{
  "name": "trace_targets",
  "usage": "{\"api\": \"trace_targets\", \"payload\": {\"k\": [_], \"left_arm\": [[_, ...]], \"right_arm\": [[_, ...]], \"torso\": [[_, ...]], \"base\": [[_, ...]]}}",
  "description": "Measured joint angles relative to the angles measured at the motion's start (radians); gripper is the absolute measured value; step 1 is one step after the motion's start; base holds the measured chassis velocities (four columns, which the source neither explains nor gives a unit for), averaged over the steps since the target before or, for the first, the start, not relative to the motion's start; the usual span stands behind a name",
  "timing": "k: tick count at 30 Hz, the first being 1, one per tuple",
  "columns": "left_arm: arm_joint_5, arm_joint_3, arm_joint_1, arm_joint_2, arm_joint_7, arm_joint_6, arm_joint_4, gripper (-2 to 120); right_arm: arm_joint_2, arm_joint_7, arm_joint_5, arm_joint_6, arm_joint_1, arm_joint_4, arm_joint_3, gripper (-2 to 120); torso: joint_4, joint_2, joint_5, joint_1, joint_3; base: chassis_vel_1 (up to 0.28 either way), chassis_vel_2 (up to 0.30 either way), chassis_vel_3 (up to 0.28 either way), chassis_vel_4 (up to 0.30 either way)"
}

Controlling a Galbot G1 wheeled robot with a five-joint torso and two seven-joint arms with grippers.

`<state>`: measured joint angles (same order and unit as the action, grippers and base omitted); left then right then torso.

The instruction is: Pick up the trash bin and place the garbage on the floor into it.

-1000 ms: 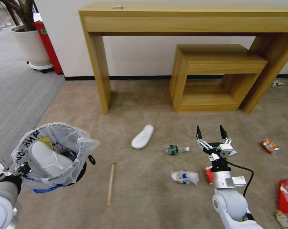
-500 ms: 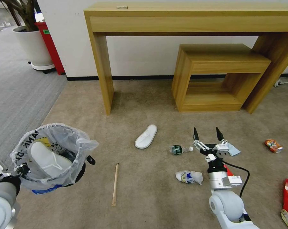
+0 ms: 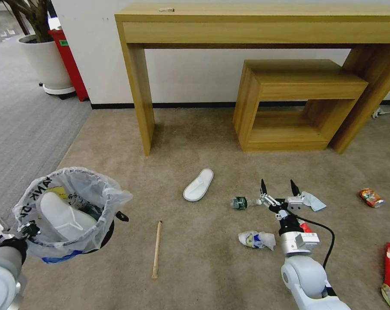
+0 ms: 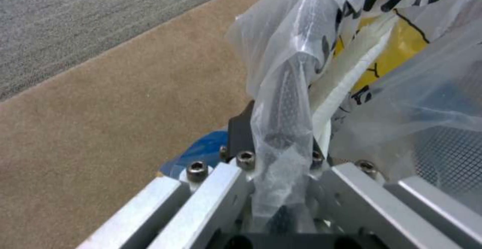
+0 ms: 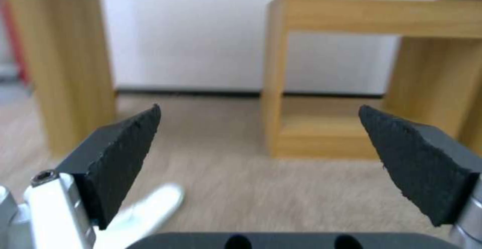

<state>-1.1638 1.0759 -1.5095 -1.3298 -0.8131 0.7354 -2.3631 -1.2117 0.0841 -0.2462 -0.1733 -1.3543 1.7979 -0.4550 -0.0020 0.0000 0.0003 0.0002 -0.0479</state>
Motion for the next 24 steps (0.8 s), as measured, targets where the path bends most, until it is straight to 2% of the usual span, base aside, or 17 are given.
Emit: {"api": "trace_targets", "payload": {"k": [3, 4, 6, 7, 10, 11, 12, 14, 15, 18, 19, 23, 24], "left_arm": [[0.011, -0.011, 0.004, -0.003, 0.000, 0.000, 0.000, 0], [0.011, -0.011, 0.004, -0.003, 0.000, 0.000, 0.000, 0], [0.017, -0.018, 0.006, -0.005, -0.001, 0.000, 0.000, 0], [0.017, -0.018, 0.006, -0.005, -0.001, 0.000, 0.000, 0], [0.024, -0.025, 0.008, -0.010, -0.001, 0.000, 0.000, 0], [0.024, -0.025, 0.008, -0.010, -0.001, 0.000, 0.000, 0], [0.027, -0.028, 0.008, -0.012, -0.001, 0.000, 0.000, 0], [0.029, -0.031, 0.008, -0.017, -0.001, 0.000, 0.000, 0], [0.029, -0.031, 0.008, -0.017, -0.001, 0.000, 0.000, 0], [0.029, -0.026, 0.005, -0.020, -0.001, 0.000, -0.002, 0], [0.029, -0.026, 0.005, -0.020, -0.001, 0.000, -0.002, 0], [0.026, -0.005, -0.003, -0.020, 0.001, 0.000, -0.004, 0], [0.026, -0.005, -0.003, -0.020, 0.001, 0.000, -0.004, 0]], "right_arm": [[0.103, -0.084, 0.004, 0.100, 0.020, -0.003, 0.011, 100], [0.103, -0.084, 0.004, 0.100, 0.020, -0.003, 0.011, 100], [0.194, -0.138, 0.015, 0.208, 0.043, -0.003, 0.027, 100], [0.194, -0.138, 0.015, 0.208, 0.043, -0.003, 0.027, 100], [0.272, -0.191, 0.008, 0.311, 0.093, -0.022, 0.067, 100], [0.272, -0.191, 0.008, 0.311, 0.093, -0.022, 0.067, 100], [0.297, -0.250, 0.012, 0.342, 0.122, -0.042, 0.078, 100], [0.319, -0.338, 0.026, 0.354, 0.182, -0.097, 0.103, 100], [0.319, -0.338, 0.026, 0.354, 0.182, -0.097, 0.103, 100], [0.335, -0.485, 0.054, 0.316, 0.264, -0.202, 0.140, 100], [0.335, -0.485, 0.054, 0.316, 0.264, -0.202, 0.140, 100], [0.357, -0.711, 0.130, 0.300, 0.327, -0.285, 0.148, 100], [0.357, -0.711, 0.130, 0.300, 0.327, -0.285, 0.148, 100]], "torso": [[0.0001, 0.000, -0.0003, 0.000, 0.000], [0.0001, 0.000, -0.0003, 0.000, 0.000], [0.0000, 0.000, -0.0001, 0.000, 0.000], [0.0000, 0.000, -0.0001, 0.000, 0.000], [0.0000, 0.000, 0.0000, 0.000, 0.000], [0.0000, 0.000, 0.0000, 0.000, 0.000], [0.0000, 0.000, -0.0002, 0.000, 0.000], [0.0000, 0.000, -0.0003, 0.000, 0.000], [0.0000, 0.000, -0.0003, 0.000, 0.000], [0.0003, 0.000, 0.0000, 0.000, 0.000], [0.0003, 0.000, 0.0000, 0.000, 0.000], [0.0001, 0.000, -0.0002, 0.000, 0.000], [0.0001, 0.000, -0.0002, 0.000, 0.000]], "base": [[0.000, 0.000, 0.000, 0.000], [0.000, 0.000, 0.000, 0.000], [0.000, 0.000, 0.000, 0.000], [0.000, 0.000, 0.000, 0.000], [0.000, 0.000, 0.000, 0.000], [0.000, 0.000, 0.000, 0.000], [0.000, 0.000, 0.000, 0.000], [0.000, 0.000, 0.000, 0.000], [0.000, 0.000, 0.000, 0.000], [0.000, 0.000, 0.000, 0.000], [0.000, 0.000, 0.000, 0.000], [0.000, 0.000, 0.000, 0.000], [0.000, 0.000, 0.000, 0.000]]}}
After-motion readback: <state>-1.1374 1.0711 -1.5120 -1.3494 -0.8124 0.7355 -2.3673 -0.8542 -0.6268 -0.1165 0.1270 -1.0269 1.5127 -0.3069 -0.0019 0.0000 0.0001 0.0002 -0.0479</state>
